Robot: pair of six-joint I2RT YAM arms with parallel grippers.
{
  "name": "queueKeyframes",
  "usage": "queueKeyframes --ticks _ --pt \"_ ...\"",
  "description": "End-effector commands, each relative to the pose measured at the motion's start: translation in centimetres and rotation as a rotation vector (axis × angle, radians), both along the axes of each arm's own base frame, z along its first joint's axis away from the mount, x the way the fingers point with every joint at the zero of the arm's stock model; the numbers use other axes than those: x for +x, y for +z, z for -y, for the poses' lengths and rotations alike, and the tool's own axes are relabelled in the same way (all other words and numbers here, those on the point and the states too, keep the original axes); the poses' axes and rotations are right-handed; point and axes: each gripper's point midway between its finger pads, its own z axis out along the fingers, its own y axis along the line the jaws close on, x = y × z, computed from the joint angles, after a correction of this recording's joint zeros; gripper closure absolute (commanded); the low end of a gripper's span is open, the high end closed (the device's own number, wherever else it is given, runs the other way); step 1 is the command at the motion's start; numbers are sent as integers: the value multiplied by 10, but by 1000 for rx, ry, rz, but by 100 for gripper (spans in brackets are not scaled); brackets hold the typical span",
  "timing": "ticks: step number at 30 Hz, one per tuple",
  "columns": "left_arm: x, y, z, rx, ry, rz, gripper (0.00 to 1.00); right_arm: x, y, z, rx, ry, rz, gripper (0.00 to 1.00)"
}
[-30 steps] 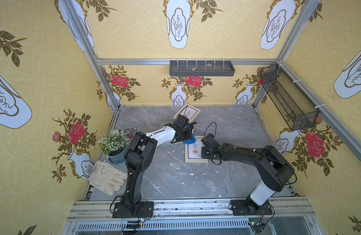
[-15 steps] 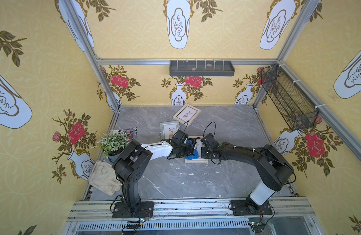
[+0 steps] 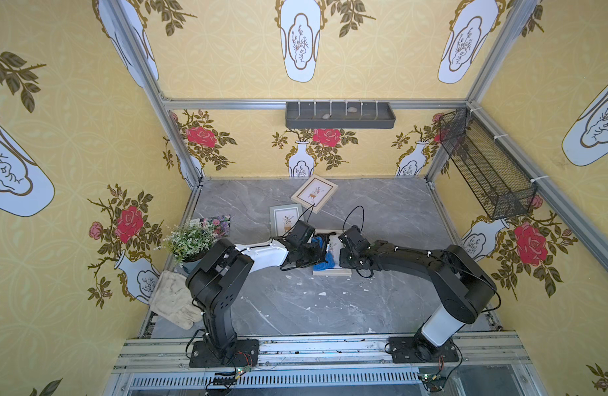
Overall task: Wipe the picture frame with a cloth
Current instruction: Wipe the dirt from the picture frame.
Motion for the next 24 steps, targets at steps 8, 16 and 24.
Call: queueKeyframes --ticks 8,16,24 --pt "-33 -23 19 97 -71 -81 100 -23 -18 25 -108 -14 -103 90" --pt "31 -21 -8 121 7 -8 100 -25 -16 25 -109 -8 -98 90" --pt "98 -18 1 162 8 52 100 -24 -18 24 -105 -13 -99 90"
